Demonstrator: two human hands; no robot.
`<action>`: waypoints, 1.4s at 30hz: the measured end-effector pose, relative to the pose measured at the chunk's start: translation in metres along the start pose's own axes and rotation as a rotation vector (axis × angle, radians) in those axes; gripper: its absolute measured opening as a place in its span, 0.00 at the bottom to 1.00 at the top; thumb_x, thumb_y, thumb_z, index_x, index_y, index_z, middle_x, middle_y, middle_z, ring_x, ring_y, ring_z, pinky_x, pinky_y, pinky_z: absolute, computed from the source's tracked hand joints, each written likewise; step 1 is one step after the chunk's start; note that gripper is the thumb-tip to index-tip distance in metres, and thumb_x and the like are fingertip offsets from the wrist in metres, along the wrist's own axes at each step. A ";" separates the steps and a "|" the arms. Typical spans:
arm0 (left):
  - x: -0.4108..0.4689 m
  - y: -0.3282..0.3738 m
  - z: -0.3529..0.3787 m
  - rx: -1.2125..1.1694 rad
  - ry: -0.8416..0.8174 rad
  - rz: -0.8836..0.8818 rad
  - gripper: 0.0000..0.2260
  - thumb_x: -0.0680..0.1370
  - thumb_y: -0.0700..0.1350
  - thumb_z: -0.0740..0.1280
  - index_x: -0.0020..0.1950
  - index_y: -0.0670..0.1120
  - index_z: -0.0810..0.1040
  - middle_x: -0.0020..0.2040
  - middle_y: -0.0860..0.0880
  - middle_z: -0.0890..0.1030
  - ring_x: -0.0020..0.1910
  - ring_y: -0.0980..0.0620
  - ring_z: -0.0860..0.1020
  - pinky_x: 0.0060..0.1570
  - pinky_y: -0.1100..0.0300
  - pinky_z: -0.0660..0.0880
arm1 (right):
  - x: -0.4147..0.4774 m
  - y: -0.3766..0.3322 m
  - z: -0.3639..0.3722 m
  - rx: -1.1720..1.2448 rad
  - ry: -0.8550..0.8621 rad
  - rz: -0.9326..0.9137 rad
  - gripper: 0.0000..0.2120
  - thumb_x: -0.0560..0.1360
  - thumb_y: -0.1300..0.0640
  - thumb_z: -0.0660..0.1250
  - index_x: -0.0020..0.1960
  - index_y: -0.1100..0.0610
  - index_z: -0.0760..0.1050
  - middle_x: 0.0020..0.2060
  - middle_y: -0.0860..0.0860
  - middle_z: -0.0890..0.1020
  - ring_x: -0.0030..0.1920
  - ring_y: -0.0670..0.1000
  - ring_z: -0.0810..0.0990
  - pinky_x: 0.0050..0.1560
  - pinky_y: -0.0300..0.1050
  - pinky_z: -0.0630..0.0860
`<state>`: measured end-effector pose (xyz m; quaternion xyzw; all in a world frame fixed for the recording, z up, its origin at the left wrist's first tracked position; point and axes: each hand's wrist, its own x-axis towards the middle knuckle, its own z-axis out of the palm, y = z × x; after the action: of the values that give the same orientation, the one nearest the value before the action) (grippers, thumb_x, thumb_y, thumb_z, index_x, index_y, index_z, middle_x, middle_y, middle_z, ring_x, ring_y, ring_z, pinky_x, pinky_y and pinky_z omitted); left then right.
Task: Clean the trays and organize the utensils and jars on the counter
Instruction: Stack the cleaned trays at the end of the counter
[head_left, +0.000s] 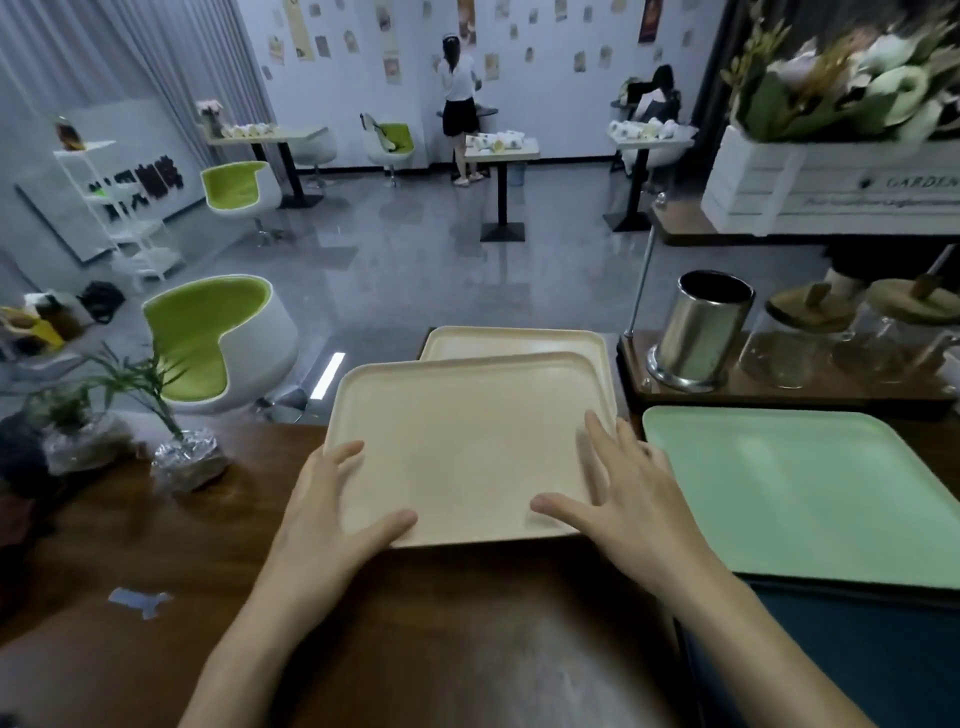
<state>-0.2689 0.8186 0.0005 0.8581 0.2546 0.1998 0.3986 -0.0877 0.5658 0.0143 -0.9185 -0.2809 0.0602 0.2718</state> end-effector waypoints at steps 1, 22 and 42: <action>0.018 0.004 0.000 -0.012 0.005 0.009 0.38 0.67 0.63 0.79 0.73 0.60 0.67 0.70 0.64 0.69 0.69 0.62 0.68 0.68 0.56 0.66 | 0.010 -0.004 -0.004 0.006 0.002 0.019 0.58 0.61 0.17 0.58 0.82 0.45 0.47 0.81 0.53 0.53 0.78 0.57 0.51 0.75 0.51 0.54; 0.218 -0.016 0.087 -0.048 -0.174 -0.028 0.35 0.74 0.59 0.76 0.77 0.54 0.65 0.76 0.48 0.67 0.74 0.48 0.67 0.72 0.50 0.65 | 0.189 0.028 0.023 -0.161 -0.009 0.314 0.30 0.69 0.25 0.61 0.55 0.50 0.72 0.50 0.51 0.68 0.58 0.61 0.70 0.57 0.54 0.66; 0.212 -0.033 0.098 0.227 -0.259 -0.021 0.53 0.60 0.81 0.65 0.80 0.57 0.59 0.81 0.52 0.52 0.76 0.41 0.62 0.73 0.40 0.66 | 0.188 0.030 0.059 -0.292 0.032 0.356 0.40 0.69 0.23 0.58 0.65 0.55 0.69 0.68 0.62 0.66 0.63 0.63 0.69 0.62 0.56 0.68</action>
<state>-0.0573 0.9061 -0.0554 0.9136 0.2308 0.0531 0.3306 0.0683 0.6749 -0.0434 -0.9839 -0.1158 0.0513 0.1257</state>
